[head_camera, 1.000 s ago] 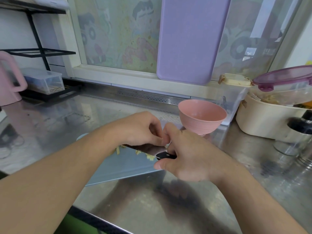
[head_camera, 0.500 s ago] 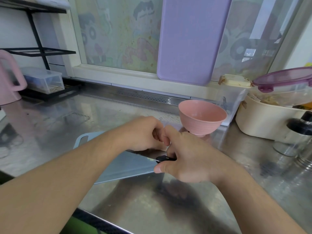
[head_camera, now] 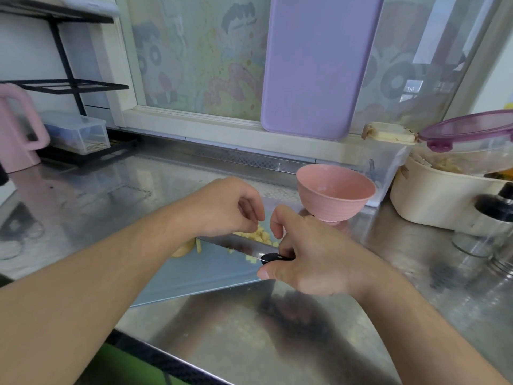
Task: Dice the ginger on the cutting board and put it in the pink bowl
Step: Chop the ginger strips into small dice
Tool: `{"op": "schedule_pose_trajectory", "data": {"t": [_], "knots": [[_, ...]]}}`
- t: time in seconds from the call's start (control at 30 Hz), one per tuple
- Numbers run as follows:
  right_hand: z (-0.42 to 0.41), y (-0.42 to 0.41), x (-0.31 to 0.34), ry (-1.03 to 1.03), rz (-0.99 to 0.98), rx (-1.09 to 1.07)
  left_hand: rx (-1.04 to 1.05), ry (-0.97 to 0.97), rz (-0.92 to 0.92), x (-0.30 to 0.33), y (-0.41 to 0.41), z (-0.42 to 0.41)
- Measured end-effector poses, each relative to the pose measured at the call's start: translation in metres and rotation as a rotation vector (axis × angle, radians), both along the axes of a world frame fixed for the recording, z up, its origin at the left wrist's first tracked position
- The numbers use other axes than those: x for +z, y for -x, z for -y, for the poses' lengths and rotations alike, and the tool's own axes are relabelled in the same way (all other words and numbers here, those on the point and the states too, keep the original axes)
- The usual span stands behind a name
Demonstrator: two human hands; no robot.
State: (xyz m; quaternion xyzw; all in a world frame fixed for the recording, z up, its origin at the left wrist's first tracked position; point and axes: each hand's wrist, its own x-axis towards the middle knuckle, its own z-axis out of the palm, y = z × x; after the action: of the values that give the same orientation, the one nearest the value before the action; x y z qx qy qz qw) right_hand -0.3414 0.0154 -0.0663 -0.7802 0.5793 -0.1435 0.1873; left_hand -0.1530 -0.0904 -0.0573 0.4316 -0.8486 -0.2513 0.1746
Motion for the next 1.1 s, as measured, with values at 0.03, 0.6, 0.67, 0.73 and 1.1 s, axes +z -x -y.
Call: {"op": "schedule_pose_trajectory", "data": {"t": [0.03, 0.6, 0.67, 0.73, 1.1], "knots": [[0.0, 0.001, -0.001, -0.01, 0.013, -0.003, 0.02, 0.001, -0.008, 0.0, -0.001, 0.0], [0.007, 0.006, 0.0, -0.141, 0.692, -0.244, 0.521, 0.267, -0.527, -0.017, -0.024, -0.011], [0.006, -0.002, -0.002, -0.183, 0.75, -0.277, 0.534, 0.255, -0.467, -0.036, -0.029, -0.015], [0.004, -0.011, -0.005, -0.216, 0.776, -0.312, 0.525, 0.304, -0.421, -0.055, -0.034, -0.022], [0.0, -0.054, -0.023, -0.175, 0.625, -0.441, 0.512, 0.444, -0.391, -0.08, -0.044, -0.039]]}}
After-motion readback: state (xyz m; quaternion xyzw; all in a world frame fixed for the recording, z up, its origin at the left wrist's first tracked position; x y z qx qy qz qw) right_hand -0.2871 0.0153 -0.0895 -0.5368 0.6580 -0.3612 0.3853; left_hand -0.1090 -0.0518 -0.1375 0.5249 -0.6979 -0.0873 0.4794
